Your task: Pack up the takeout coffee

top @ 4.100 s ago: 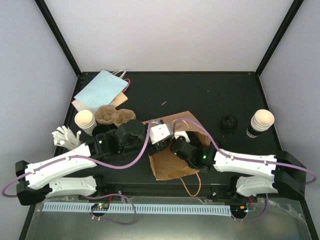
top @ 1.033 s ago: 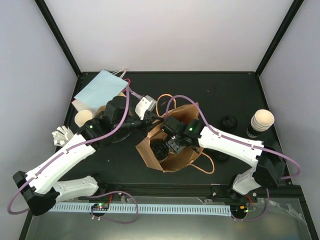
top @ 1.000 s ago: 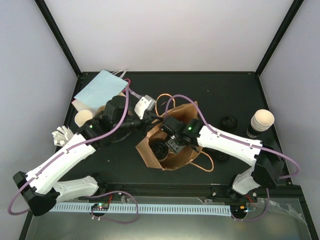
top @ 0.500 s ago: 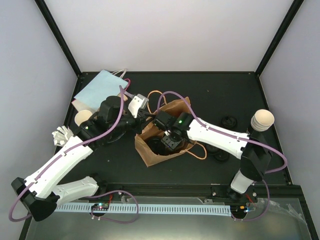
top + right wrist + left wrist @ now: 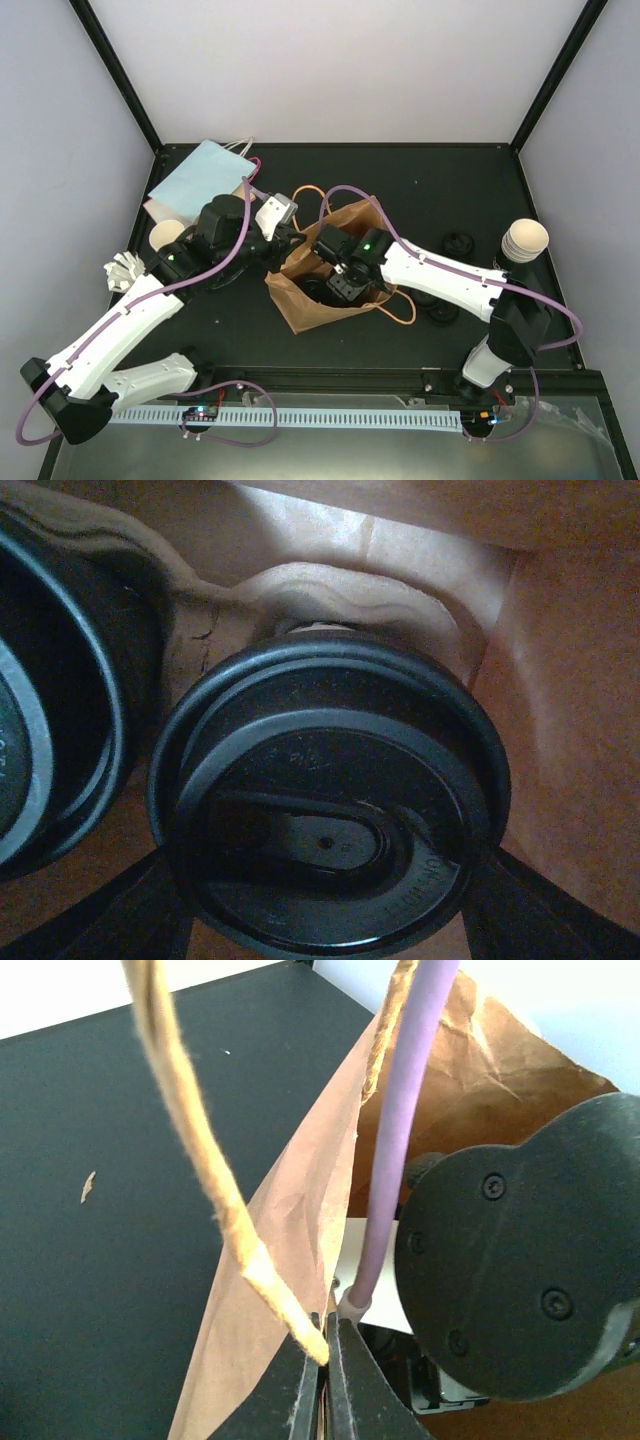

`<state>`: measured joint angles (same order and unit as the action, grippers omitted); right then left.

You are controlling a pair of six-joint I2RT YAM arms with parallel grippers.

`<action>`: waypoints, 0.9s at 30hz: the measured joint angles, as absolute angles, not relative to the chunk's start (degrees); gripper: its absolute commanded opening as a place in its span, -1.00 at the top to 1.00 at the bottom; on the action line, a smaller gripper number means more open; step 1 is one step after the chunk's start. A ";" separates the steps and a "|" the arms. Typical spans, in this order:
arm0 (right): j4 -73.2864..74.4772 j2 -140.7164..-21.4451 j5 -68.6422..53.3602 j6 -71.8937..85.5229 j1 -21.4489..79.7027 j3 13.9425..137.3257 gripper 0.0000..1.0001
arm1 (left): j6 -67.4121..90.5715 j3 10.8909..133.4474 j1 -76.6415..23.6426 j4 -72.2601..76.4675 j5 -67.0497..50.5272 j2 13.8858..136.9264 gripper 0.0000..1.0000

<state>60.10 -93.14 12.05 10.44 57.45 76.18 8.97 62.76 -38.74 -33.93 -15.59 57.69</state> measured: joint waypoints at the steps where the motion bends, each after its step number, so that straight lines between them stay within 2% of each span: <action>1: 59.92 -92.75 11.99 10.52 57.45 75.68 0.20 | 8.80 62.76 -38.74 -34.06 -15.59 57.67 0.97; 27: 59.99 -93.01 11.88 11.38 57.47 75.53 0.20 | 6.42 62.76 -38.74 -34.28 -17.41 57.87 0.94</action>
<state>59.99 -93.01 11.88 11.38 57.47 75.53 6.42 62.76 -38.74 -34.28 -17.41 57.87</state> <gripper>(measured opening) 0.687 0.031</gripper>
